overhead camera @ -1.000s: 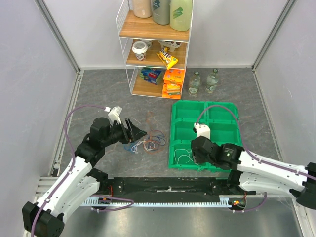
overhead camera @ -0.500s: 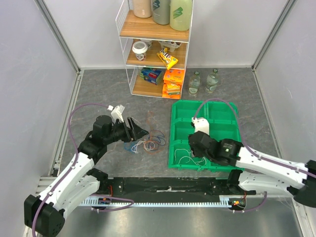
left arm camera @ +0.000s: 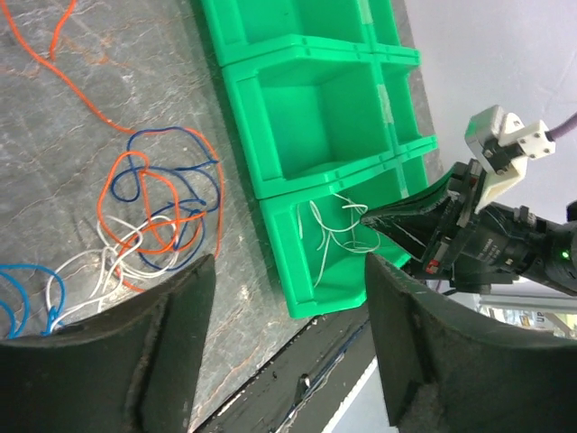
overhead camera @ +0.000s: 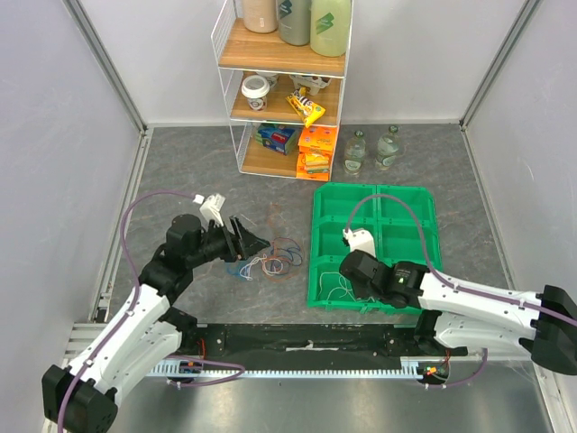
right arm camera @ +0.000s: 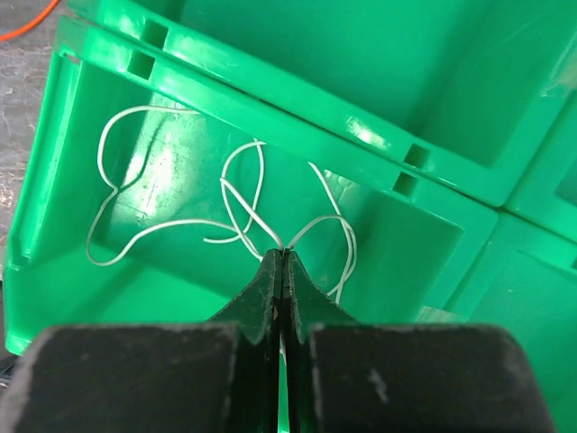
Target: Untangle the cables
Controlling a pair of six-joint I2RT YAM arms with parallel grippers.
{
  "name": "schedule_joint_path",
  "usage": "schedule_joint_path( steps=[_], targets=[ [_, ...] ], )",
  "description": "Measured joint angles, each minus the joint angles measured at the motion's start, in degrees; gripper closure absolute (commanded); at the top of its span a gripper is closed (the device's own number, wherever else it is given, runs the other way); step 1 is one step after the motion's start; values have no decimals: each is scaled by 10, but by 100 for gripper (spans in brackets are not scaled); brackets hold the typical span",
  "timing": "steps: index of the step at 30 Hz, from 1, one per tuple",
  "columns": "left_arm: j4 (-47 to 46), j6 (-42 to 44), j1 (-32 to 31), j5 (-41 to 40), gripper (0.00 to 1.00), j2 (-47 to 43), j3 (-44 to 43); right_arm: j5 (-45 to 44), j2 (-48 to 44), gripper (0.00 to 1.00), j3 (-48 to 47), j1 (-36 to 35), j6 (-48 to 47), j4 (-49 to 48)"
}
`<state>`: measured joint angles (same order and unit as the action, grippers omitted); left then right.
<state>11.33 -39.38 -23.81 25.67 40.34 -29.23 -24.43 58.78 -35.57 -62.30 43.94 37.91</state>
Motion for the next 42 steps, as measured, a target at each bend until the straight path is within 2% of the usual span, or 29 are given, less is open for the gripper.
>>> schedule_joint_path(
  steps=[1, 2, 5, 7, 12, 15, 18, 23, 25, 30, 35, 38, 42],
  targets=[
    [1, 0, 0, -1, 33, 2, 2, 6, -5, 100, 10, -1, 0, -6],
    [4, 0, 0, -7, 33, 6, 3, 10, -6, 96, 16, -1, 0, -13],
    [25, 0, 0, -43, 34, 19, 3, 15, 11, 66, 19, -1, -7, -27],
    [46, 0, 0, -75, 34, 28, 3, 15, 28, 56, 15, 0, -18, -31],
    [94, -10, 0, -158, 33, 37, 3, 18, 30, 40, -21, 0, -37, -21],
    [112, -24, 0, -198, 36, 36, 5, 22, 7, 31, -52, 0, -45, -9],
    [111, -38, 1, -220, 47, 27, 24, 26, -38, 28, -76, 0, -50, 3],
    [107, -46, 1, -243, 46, 32, 57, 27, -110, 27, -90, 0, -52, 13],
    [100, -46, 1, -243, 49, 48, 60, 27, -124, 27, -90, 0, -52, 21],
    [92, -45, 1, -242, 51, 88, 60, 33, -124, 27, -90, 0, -50, 33],
    [91, -46, 1, -239, 53, 73, 70, 37, -124, 27, -89, 0, -48, 36],
    [91, -48, 1, -235, 56, 54, 81, 38, -123, 27, -89, 0, -48, 36],
    [85, -52, 1, -223, 66, 50, 88, 40, -110, 27, -89, 0, -48, 35]
  ],
)
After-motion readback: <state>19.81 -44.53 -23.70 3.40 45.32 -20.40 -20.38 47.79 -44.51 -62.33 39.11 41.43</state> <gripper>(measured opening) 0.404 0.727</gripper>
